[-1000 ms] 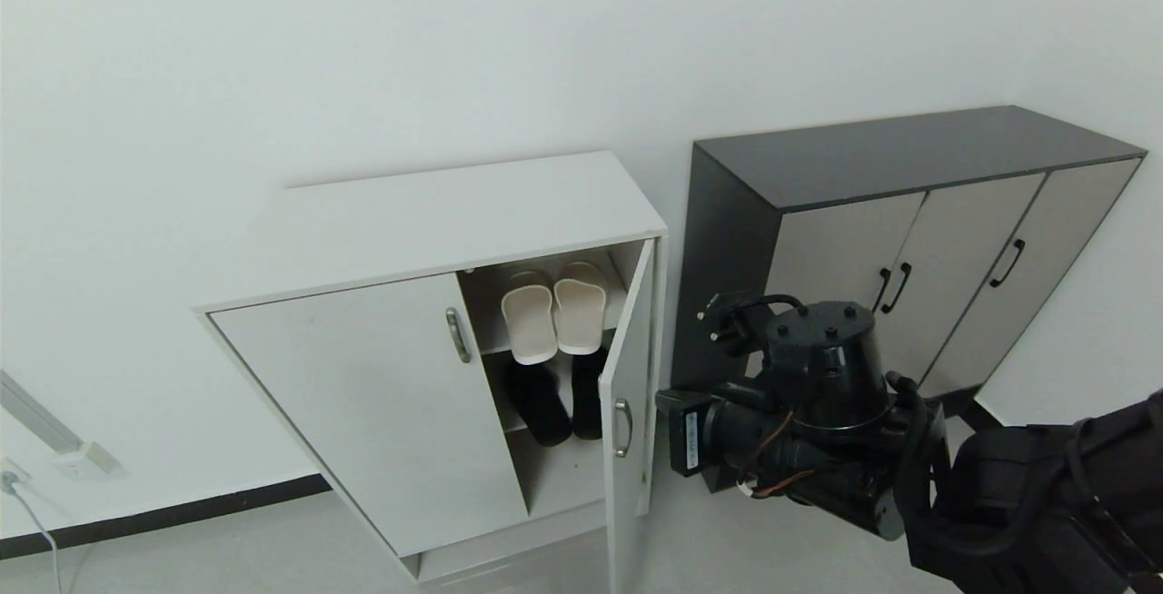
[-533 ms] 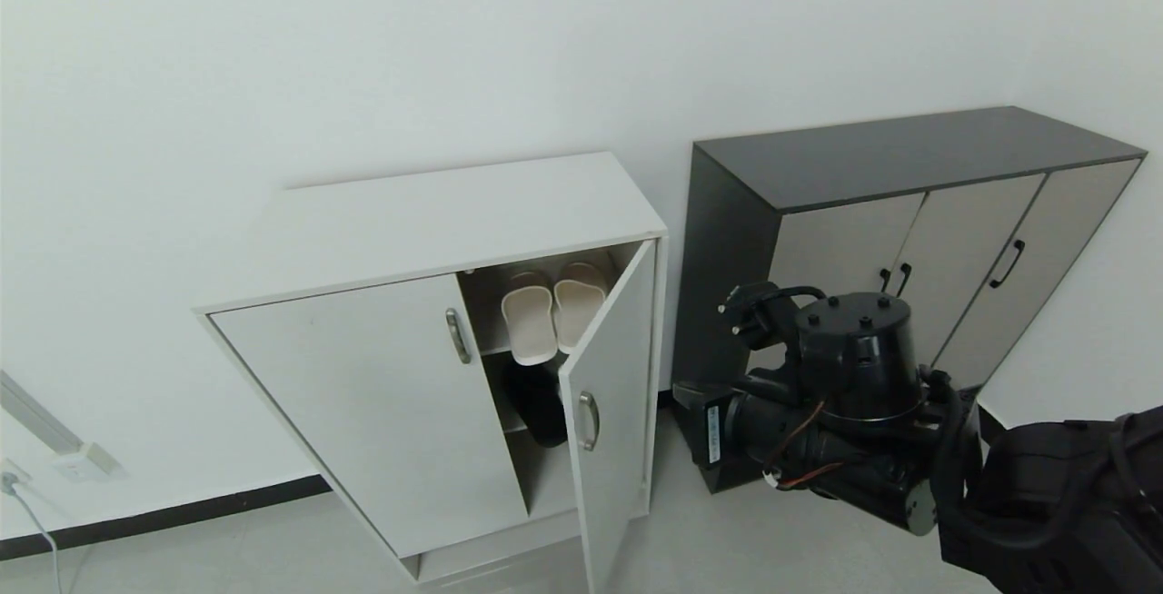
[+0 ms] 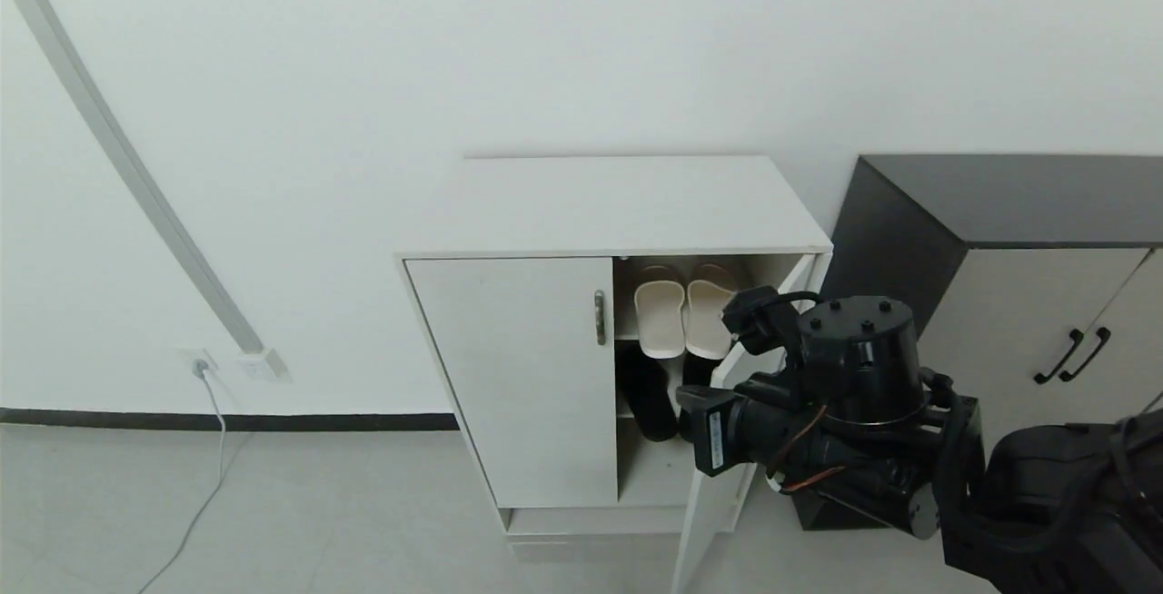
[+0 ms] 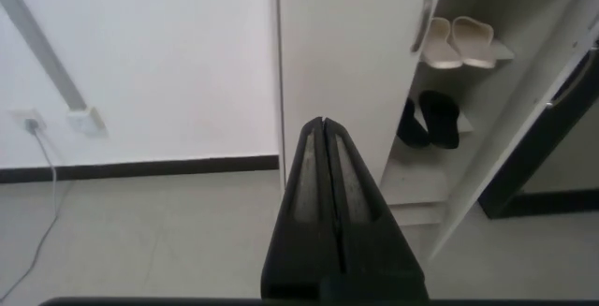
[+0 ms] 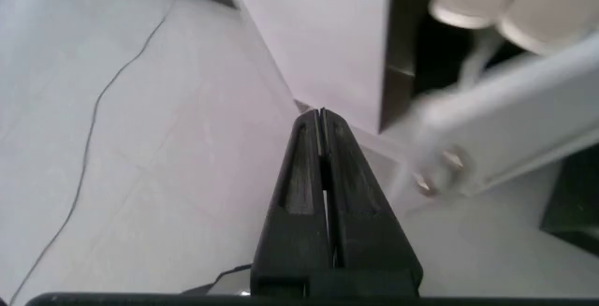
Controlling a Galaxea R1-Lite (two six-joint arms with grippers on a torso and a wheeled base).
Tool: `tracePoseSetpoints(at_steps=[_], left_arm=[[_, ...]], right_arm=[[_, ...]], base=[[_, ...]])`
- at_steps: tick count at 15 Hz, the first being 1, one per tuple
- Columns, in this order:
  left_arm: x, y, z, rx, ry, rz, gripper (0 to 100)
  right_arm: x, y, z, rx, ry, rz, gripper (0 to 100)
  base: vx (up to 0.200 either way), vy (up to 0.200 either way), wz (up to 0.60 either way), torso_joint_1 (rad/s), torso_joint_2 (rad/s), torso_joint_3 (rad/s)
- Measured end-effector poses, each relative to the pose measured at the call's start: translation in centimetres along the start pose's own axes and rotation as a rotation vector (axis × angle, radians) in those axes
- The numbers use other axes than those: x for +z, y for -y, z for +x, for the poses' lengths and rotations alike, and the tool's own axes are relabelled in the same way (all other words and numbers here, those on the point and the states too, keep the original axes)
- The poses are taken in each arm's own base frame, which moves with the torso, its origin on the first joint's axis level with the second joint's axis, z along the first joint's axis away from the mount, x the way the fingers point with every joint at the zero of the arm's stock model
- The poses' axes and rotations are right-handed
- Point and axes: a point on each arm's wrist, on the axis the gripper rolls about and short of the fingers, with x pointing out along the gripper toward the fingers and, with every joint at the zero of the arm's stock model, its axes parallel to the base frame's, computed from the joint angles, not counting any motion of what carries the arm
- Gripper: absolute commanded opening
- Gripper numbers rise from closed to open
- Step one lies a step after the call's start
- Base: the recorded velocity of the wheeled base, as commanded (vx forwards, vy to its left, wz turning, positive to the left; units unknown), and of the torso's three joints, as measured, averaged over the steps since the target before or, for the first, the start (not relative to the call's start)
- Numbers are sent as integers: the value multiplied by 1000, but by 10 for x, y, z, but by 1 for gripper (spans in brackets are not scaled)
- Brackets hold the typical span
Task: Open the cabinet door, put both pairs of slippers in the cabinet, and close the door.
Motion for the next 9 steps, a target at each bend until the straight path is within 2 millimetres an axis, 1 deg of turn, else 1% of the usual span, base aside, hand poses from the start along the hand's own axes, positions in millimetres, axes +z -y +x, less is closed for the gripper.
tracePoseSetpoints(at_steps=[7,9], left_arm=[[0,0,0,0,0,-1,0],[0,0,0,0,0,-1,0]], right_arm=[[7,5,-10,-18,66,-54,0],[9,12,-14,-38,70,-73,0]], base=[[0,0,0,0,0,0],[0,0,0,0,0,0]])
